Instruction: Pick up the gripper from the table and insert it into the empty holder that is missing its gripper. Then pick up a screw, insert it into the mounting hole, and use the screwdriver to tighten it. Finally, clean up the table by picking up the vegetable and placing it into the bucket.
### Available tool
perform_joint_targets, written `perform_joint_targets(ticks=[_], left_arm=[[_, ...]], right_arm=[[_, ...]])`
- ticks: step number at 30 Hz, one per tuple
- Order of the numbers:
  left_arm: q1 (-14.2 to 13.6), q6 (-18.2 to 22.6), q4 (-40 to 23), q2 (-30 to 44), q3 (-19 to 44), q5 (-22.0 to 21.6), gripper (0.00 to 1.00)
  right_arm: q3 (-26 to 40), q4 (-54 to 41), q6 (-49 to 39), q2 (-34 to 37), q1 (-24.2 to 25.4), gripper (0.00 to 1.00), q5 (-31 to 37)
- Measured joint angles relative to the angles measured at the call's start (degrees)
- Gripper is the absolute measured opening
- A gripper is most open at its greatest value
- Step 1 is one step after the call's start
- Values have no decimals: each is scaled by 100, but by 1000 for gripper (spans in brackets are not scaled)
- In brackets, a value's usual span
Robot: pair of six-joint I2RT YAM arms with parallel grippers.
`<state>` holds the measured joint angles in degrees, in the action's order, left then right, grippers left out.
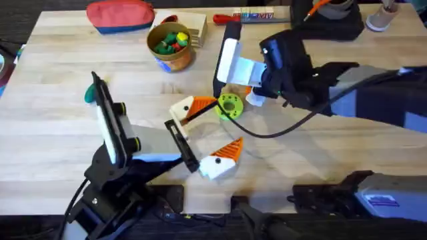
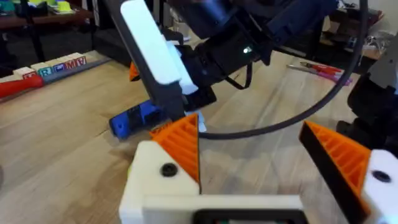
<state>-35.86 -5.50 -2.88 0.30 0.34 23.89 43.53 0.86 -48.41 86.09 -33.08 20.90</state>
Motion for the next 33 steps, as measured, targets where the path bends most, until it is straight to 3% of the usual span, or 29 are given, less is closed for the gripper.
perform_joint_targets(ticks=[7,10,13,16,17,18,19,20,22,25,29,32,33], left_arm=[[0,32,137,-9,-2,-217,987],[0,34,569,-9,-2,-467,987],[0,34,556,-9,3,-879,986],[0,-112,-13,-9,95,-1482,985],[0,-613,-1743,55,834,-2835,985],[5,-689,-2039,131,1051,-3067,985],[127,-847,-2939,622,1877,-3655,985],[220,-875,-3213,902,2202,-3830,985],[441,-917,-3693,1494,2756,-4046,985],[987,-959,-4401,2718,3632,-4163,985],[1678,-978,-4589,4194,4451,-4013,985],[1975,-972,-4614,5007,4759,-3972,985],[2321,-845,-4541,5581,4819,-3953,985]], right_arm=[[-11,-134,724,-784,243,992,-35],[16,-604,1115,-1142,505,991,-43],[88,-1206,1501,-1272,831,991,-44],[188,-1797,1969,-1337,1113,991,-41],[575,-2461,2801,-1612,1376,991,-80],[703,-2603,2964,-1672,1418,991,-87],[1068,-2898,3366,-1769,1497,991,-87],[1193,-2976,3490,-1780,1509,991,-87],[1369,-3051,3715,-1780,1513,992,-91],[1535,-3186,4107,-1784,1513,991,-109],[1596,-3352,4521,-1784,1513,991,-119],[1598,-3505,4772,-1784,1513,991,-128],[1600,-3687,4982,-1784,1513,991,-128]])
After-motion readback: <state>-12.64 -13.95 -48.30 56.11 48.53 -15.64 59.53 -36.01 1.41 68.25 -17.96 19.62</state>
